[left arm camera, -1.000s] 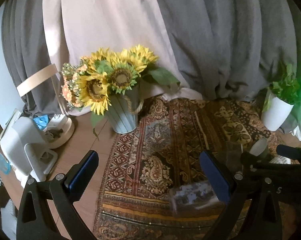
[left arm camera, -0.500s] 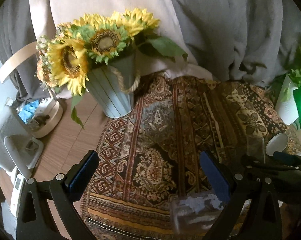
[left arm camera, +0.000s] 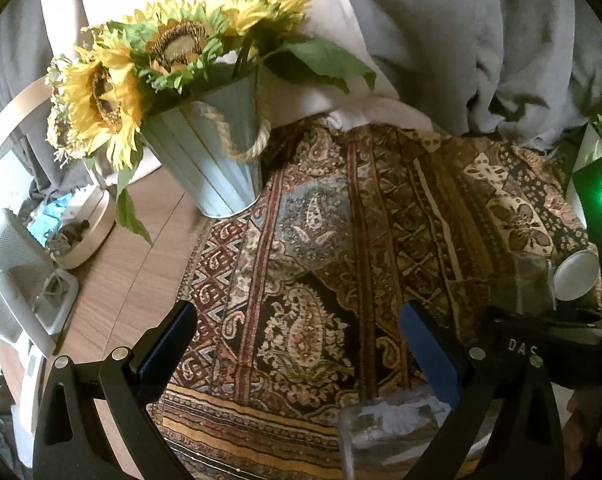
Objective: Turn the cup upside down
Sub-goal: 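Reach the right tool to the clear glass tumbler and grasp it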
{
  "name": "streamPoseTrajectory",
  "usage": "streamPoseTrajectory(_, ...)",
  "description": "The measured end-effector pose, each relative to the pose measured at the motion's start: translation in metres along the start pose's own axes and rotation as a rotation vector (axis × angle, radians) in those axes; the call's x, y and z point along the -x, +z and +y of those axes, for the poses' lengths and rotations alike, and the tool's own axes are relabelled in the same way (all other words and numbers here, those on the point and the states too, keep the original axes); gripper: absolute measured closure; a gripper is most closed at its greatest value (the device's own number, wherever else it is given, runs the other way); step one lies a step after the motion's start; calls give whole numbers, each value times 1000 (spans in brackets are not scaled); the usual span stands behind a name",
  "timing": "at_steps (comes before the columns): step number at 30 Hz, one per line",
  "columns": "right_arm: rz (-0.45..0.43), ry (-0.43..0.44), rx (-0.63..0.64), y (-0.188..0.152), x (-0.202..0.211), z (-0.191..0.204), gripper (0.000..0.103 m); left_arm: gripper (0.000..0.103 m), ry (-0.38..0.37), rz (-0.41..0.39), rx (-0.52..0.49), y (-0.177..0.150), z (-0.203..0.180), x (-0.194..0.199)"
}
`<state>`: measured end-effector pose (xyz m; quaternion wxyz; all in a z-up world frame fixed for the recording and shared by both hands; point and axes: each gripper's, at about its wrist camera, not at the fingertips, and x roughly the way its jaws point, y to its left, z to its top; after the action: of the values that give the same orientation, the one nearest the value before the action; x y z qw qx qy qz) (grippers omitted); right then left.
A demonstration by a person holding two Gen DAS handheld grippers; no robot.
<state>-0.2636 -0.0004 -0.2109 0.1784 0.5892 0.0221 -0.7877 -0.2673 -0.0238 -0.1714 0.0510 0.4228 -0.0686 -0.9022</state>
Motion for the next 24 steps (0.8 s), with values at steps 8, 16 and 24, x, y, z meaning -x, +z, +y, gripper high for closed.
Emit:
streamPoseTrajectory(8, -4, 11, 8, 0, -3, -4, 41, 0, 21, 32, -10, -1, -5, -10)
streamPoseTrajectory(16, -45, -1, 50, -2, 5, -3, 42, 0, 45, 15, -23, 2, -11, -1)
streamPoseTrajectory(24, -107, 2, 81, -10, 47, -9, 42, 0, 36, -5, 14, 5, -9, 24)
